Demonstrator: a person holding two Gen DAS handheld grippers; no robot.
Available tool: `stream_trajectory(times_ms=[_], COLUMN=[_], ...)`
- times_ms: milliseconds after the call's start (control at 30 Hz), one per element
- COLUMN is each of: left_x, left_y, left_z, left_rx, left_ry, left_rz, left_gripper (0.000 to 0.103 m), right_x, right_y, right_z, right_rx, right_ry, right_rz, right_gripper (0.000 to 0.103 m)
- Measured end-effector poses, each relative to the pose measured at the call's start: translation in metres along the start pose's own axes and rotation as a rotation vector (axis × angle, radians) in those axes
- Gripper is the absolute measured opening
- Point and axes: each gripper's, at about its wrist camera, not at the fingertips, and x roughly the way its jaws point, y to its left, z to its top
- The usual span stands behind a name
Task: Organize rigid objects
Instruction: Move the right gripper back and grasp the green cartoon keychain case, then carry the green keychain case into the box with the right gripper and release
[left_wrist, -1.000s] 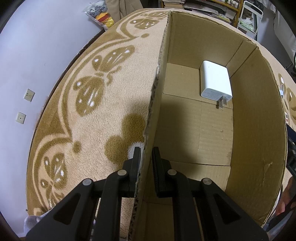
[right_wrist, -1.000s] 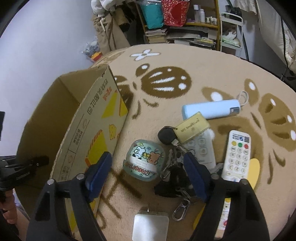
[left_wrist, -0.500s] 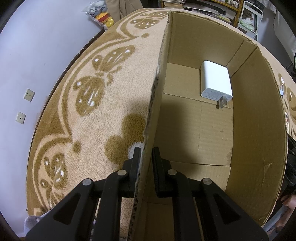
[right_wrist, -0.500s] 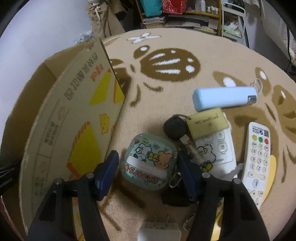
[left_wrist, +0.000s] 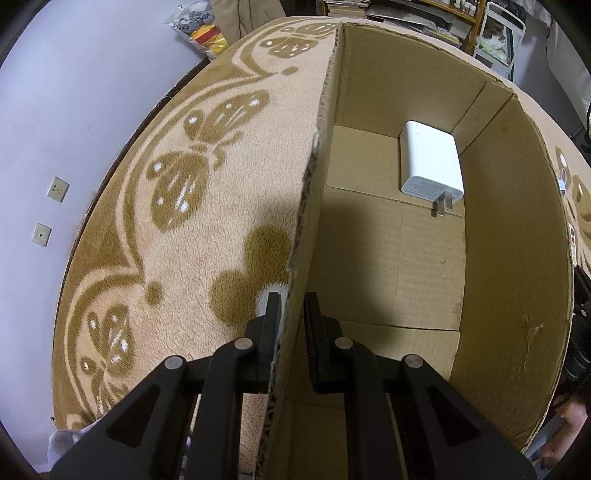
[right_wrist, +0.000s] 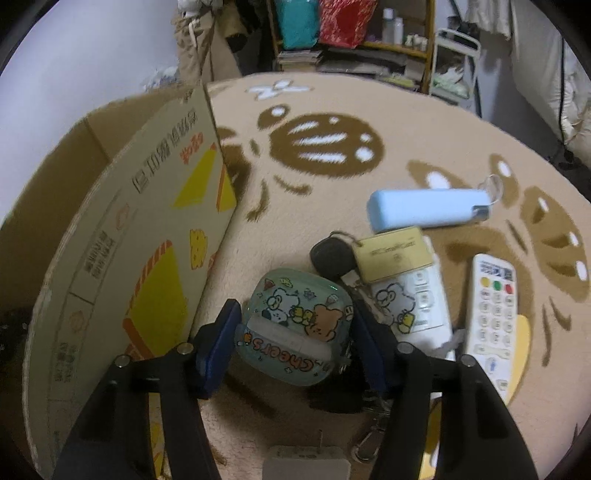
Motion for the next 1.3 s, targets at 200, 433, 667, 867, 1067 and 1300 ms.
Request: stream_trajectory(times_ms=[200,433,667,867,1067,1300], left_x=[0.0,0.0,0.001,0.002,0.003,0.004], left_y=[0.0,0.001,0.002,0.005,0.007,0.007], left_z=[0.0,0.001,0.001,0.001,0.0,0.0], left_rx=[0.001,0.001,-0.005,-0.016,-0.033,-0.031], left_ry=[0.0,0.002,0.002,0.003,0.002,0.0], left_rz=[0.001,-0.001,-0.006,-0.015,-0.026,-0.027], left_gripper=[0.011,0.011,0.011,0.011,0.011,0.011], right_x=[-0.026,-0.059,-0.091,-0.099,-0.11,-0.092], right_y=[-0.005,0.003,0.019,0.037,0.06,0.084], right_z=[0.008,0.026,0.048,0.065,0.069,0.066], right_rx=[0.026,-0.017,-0.074,-0.129,-0.165,-0.21], right_ry=[-0.069,-0.142,-0.22,-0.246,-0.27,-0.231], right_rz=[0.044,0.067,0.093,0.115,0.165,0.195], right_gripper=[0.065,0.065,0.065,0.065,0.065,0.065])
